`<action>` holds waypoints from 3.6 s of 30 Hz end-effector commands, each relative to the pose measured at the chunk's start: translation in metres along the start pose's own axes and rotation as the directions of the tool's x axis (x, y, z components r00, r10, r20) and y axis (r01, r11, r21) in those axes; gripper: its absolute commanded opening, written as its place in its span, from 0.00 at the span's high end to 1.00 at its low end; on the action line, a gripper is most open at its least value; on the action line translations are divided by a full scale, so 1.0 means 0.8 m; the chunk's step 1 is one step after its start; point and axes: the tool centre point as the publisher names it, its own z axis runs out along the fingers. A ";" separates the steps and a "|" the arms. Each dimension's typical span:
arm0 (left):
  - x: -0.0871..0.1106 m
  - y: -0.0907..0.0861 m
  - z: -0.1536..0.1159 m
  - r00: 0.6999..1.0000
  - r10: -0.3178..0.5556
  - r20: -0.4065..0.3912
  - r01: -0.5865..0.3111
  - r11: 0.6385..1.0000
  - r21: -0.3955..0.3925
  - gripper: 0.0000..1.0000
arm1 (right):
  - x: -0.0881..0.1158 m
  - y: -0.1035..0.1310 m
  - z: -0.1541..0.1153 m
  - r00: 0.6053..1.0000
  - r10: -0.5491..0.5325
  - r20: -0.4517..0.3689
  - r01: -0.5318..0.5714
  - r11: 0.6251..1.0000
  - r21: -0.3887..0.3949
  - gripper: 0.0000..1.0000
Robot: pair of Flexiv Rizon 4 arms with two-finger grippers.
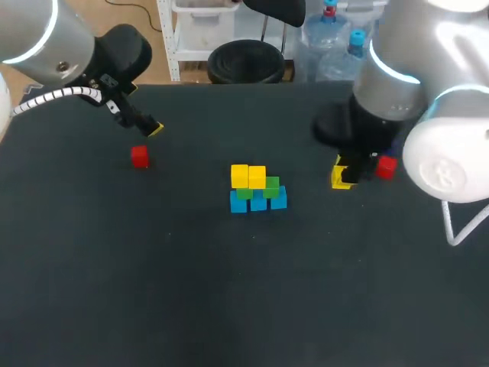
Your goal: Place the blue cubes, place green cubes on the blue cubes, place the yellow cubes on the green cubes, then place the red cubes on the yellow cubes, and place purple cube on the red cubes.
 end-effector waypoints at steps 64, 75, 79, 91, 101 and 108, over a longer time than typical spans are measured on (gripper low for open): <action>0.000 0.002 0.001 1.000 0.002 0.001 -0.002 1.000 0.003 0.00 | -0.118 -0.023 0.039 0.988 -0.152 -0.039 0.150 0.987 -0.052 1.00; 0.000 0.002 0.001 1.000 0.002 0.001 -0.002 1.000 0.003 0.00 | -0.123 -0.026 0.036 0.986 -0.161 -0.033 0.159 0.986 -0.048 1.00; 0.000 0.002 0.001 1.000 0.002 0.001 -0.002 1.000 0.003 0.00 | -0.122 -0.026 0.035 0.986 -0.161 -0.033 0.159 0.986 -0.045 1.00; 0.000 0.002 0.001 1.000 0.002 0.001 -0.002 1.000 0.003 0.00 | -0.115 -0.024 0.033 0.988 -0.145 -0.044 0.142 0.988 -0.065 1.00; 0.000 0.002 0.001 1.000 0.002 0.001 -0.002 1.000 0.003 0.00 | -0.124 -0.023 0.031 0.984 -0.175 -0.044 0.172 0.983 -0.058 1.00; 0.000 0.002 0.001 1.000 0.002 0.001 -0.002 1.000 0.003 0.00 | -0.127 -0.023 0.033 0.983 -0.181 -0.040 0.178 0.982 -0.064 1.00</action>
